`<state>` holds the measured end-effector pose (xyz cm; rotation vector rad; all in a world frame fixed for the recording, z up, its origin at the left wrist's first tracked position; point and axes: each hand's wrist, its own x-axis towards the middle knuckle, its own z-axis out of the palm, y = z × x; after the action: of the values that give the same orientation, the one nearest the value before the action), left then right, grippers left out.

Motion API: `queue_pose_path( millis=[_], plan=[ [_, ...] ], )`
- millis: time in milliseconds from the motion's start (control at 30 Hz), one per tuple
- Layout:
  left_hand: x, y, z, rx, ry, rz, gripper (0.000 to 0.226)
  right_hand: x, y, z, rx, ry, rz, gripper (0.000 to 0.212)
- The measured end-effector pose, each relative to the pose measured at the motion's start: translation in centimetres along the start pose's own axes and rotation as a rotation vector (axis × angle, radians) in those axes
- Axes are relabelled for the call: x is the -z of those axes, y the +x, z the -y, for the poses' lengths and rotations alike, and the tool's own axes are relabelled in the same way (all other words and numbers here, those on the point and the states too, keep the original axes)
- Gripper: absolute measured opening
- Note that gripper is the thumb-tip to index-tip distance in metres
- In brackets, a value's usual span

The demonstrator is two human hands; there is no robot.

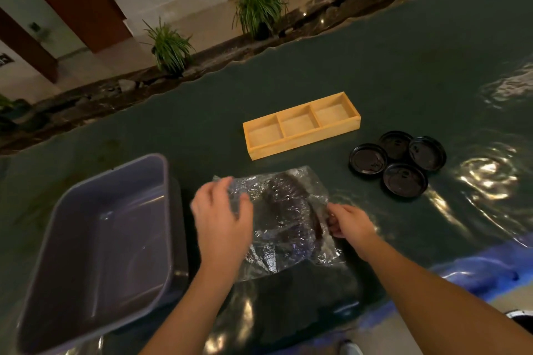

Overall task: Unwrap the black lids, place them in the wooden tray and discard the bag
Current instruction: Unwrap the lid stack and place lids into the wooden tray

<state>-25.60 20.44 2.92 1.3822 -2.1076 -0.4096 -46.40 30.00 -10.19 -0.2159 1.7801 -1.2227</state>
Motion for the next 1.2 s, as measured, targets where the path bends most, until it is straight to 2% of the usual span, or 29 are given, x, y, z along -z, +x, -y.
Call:
queue_pose_path(
  millis=[100, 233, 300, 433, 567, 633, 767, 867, 1067, 1200],
  plan=[
    [-2.6, -0.6, -1.2, -0.084, -0.003, 0.204, 0.038, 0.1, -0.4, 0.2, 0.011, 0.047, 0.009, 0.027],
    [-6.0, -0.8, 0.6, 0.104, 0.010, 0.447, 0.046, -0.1, -1.0, 0.3, 0.027, -0.019, 0.034, 0.030],
    [-7.0, -1.1, 1.7, 0.155, 0.033, 0.511, 0.049, -0.1, -1.2, 0.3, 0.030, -0.017, 0.033, 0.031],
    [-8.4, -1.8, 3.3, 0.184, -0.014, 0.517, 0.052, -0.1, -1.4, 0.2, 0.033, -0.019, 0.019, 0.026],
    [-9.0, -1.7, 4.0, 0.362, -0.259, 0.463, 0.040, -0.2, -1.1, 0.2, 0.033, -0.059, 0.031, 0.029],
    [-9.3, -1.5, 3.9, 0.393, -0.326, 0.450, 0.037, -0.2, -1.0, 0.4, 0.037, -0.082, 0.047, 0.024],
    [-10.1, -1.3, 4.4, 0.435, -0.348, 0.452, 0.059, -0.2, -0.8, 0.9, 0.053, -0.118, 0.064, 0.013],
    [-10.6, -1.3, 4.8, 0.423, -0.359, 0.485, 0.066, -0.4, -0.4, 1.2, 0.074, -0.110, 0.050, 0.012],
    [-11.7, -1.1, 5.3, 0.389, -0.317, 0.529, 0.058, -0.6, -0.2, 1.6, 0.081, -0.100, 0.118, 0.037],
    [-12.2, -0.9, 5.2, 0.428, -0.294, 0.564, 0.050, -0.7, 0.1, 1.5, 0.085, -0.082, 0.123, 0.038]
  ],
)
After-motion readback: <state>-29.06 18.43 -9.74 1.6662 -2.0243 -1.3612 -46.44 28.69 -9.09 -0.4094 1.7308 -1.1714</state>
